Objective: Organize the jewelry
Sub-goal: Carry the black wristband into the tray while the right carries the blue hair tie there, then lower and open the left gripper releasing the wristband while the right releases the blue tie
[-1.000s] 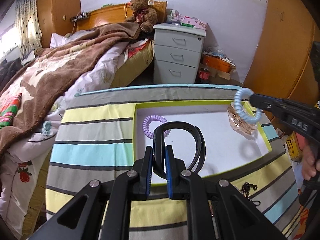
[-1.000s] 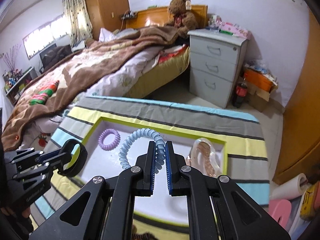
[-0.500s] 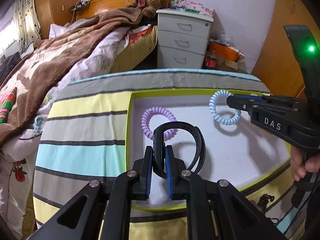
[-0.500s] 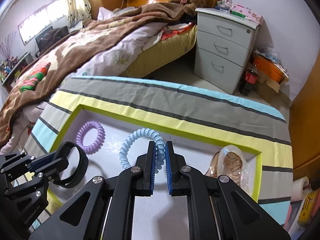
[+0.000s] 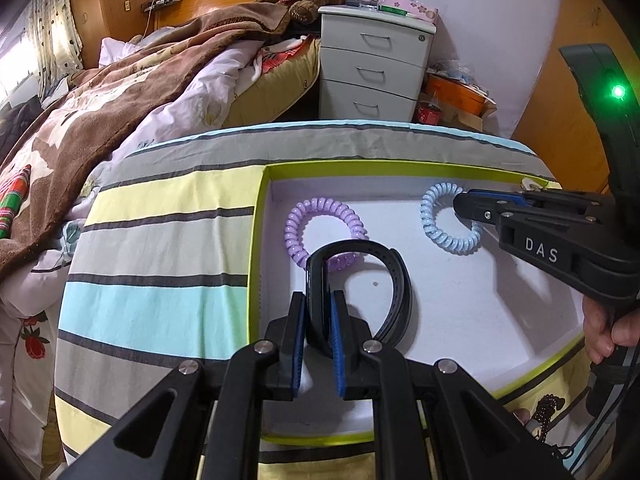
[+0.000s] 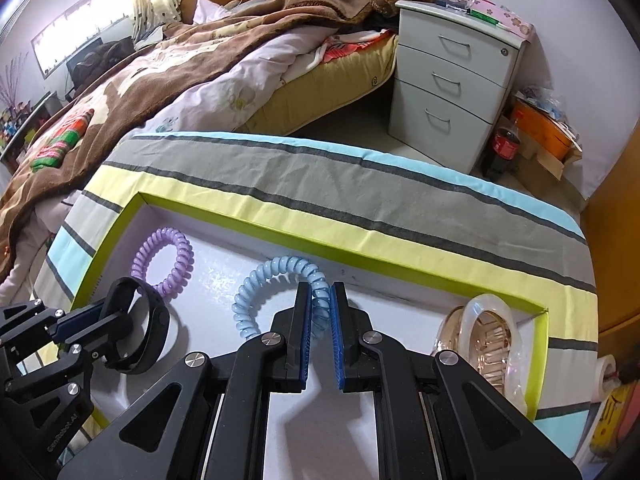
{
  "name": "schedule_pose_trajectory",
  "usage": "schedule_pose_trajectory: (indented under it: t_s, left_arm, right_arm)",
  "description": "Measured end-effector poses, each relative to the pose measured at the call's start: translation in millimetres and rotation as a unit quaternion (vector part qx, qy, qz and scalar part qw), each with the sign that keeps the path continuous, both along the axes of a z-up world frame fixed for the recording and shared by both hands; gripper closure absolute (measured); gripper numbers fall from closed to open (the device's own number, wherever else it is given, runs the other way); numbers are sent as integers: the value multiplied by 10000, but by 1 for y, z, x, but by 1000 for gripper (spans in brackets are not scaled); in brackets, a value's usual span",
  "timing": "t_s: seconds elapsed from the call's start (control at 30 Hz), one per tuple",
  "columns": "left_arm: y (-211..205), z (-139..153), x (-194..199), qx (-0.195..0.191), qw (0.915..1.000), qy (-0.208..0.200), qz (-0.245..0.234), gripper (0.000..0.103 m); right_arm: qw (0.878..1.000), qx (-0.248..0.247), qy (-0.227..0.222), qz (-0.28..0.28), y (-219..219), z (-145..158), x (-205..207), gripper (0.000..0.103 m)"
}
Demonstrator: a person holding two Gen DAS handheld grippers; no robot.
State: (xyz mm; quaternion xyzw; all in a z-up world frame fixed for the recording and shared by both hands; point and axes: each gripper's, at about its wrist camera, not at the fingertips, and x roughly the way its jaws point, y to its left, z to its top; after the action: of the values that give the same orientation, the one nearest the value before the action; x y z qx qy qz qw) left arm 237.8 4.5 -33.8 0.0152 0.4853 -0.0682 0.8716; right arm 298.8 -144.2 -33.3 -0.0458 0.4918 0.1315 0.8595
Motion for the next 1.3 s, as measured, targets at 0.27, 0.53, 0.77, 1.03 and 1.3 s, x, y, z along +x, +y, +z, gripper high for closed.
schedule_pose_trajectory:
  t_s: [0.27, 0.53, 0.77, 1.03, 1.3]
  left_arm:
    - [0, 1, 2, -33, 10000, 4, 23, 90]
    - [3, 1, 2, -93, 10000, 21, 5, 89]
    - [2, 0, 2, -167, 9999, 17, -40, 80]
    - [2, 0, 3, -203, 9998, 0, -24, 73]
    - [0, 5, -3, -205, 9998, -56, -17, 64]
  right_arm:
    - [9999, -103, -20, 24, 3, -2, 1, 93]
    - [9999, -116, -25, 34, 4, -3, 2, 93]
    - [9999, -117, -24, 31, 4, -3, 2, 92]
    - [9999, -125, -80, -5, 3, 0, 1, 89]
    - [9999, -25, -149, -56, 0, 6, -4, 87]
